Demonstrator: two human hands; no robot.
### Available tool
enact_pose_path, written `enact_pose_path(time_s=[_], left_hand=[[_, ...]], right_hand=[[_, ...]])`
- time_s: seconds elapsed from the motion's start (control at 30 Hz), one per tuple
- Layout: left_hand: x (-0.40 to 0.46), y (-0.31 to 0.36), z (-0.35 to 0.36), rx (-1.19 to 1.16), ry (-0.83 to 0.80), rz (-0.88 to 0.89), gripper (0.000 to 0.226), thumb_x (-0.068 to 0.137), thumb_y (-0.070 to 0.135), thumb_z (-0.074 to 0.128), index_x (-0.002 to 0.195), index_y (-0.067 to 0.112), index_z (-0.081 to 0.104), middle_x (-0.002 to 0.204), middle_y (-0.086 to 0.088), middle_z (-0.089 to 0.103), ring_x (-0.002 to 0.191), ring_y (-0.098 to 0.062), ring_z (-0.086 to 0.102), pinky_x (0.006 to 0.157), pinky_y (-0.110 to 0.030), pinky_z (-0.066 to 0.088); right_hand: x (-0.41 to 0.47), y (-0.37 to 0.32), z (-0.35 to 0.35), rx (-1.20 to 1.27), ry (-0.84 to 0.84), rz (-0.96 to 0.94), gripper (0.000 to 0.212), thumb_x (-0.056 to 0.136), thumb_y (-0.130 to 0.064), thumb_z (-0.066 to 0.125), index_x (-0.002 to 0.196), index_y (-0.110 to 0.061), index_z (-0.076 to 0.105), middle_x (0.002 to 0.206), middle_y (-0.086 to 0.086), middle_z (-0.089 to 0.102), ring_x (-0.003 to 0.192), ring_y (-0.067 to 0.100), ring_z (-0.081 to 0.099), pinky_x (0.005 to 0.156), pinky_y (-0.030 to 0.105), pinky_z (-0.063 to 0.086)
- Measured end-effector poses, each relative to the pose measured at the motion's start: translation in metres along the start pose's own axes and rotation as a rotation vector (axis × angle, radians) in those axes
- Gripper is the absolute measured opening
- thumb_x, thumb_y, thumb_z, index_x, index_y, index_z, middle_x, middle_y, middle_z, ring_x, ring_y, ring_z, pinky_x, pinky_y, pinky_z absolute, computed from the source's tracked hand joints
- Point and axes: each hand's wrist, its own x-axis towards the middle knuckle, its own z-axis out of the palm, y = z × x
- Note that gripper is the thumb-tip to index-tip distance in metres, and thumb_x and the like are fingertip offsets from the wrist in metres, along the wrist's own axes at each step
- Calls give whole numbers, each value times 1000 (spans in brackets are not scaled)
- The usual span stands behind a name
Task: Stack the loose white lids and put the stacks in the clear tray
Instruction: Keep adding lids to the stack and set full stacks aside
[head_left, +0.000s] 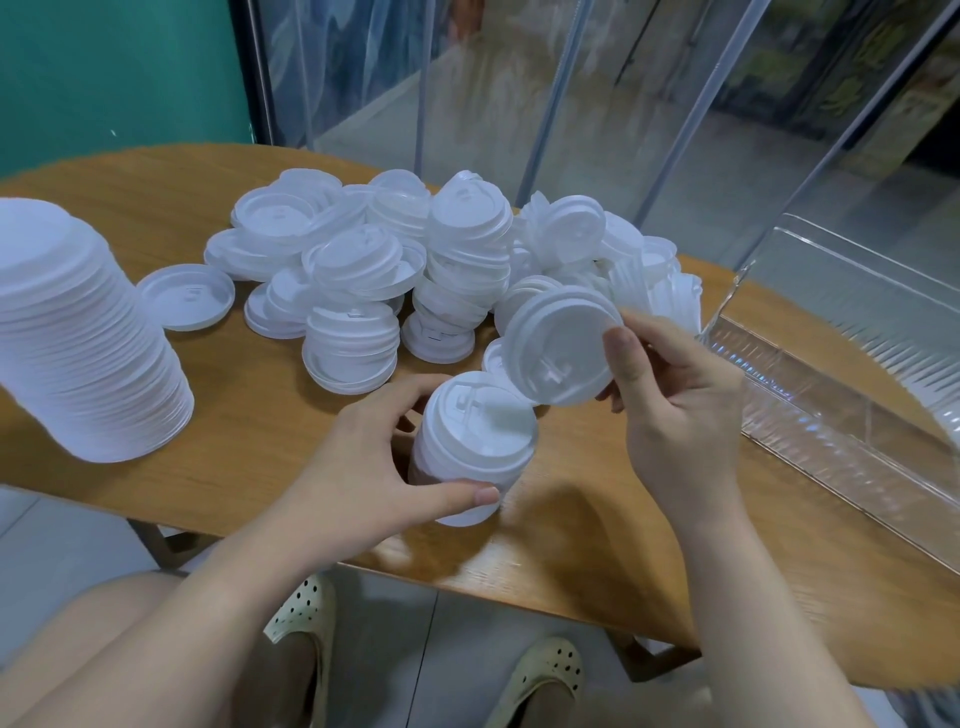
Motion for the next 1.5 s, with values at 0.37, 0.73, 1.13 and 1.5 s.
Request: enact_pose_path(time_s=[0.37, 0.73, 1.13, 1.5], left_hand=[[-1, 2, 2, -9, 10, -14, 74, 61, 39, 96, 125, 44, 61, 113, 26, 68, 107, -2, 63, 83, -8, 46], [-2, -1, 1, -50, -12, 17, 83, 55, 61, 85, 131, 46, 57, 122, 26, 66, 115, -4, 62, 89, -16, 52], [-1, -3, 0, -37, -15, 45, 84, 65, 66, 79, 142, 44, 52, 128, 30, 63, 122, 4, 58, 93, -11, 48], [0, -2, 0, -81, -13, 64, 72, 70, 57, 80, 137, 44, 55, 127, 22, 66, 119, -6, 62, 93, -13, 49]], right_hand=[[-10, -4, 15, -22, -213, 149, 19, 100, -32, 63, 83, -31, 74, 58, -21, 58, 55, 3, 50, 56, 16, 38], [-11, 2, 28, -77, -274, 209, 20, 100, -30, 67, 84, -27, 79, 65, -18, 65, 63, 1, 55, 60, 19, 40], [-11, 3, 29, -125, -286, 191, 21, 96, -27, 69, 78, -19, 76, 65, -5, 66, 60, 3, 55, 57, 18, 40], [-12, 6, 31, -148, -280, 181, 21, 94, -34, 68, 79, -22, 76, 67, 1, 67, 64, 19, 61, 59, 36, 46]])
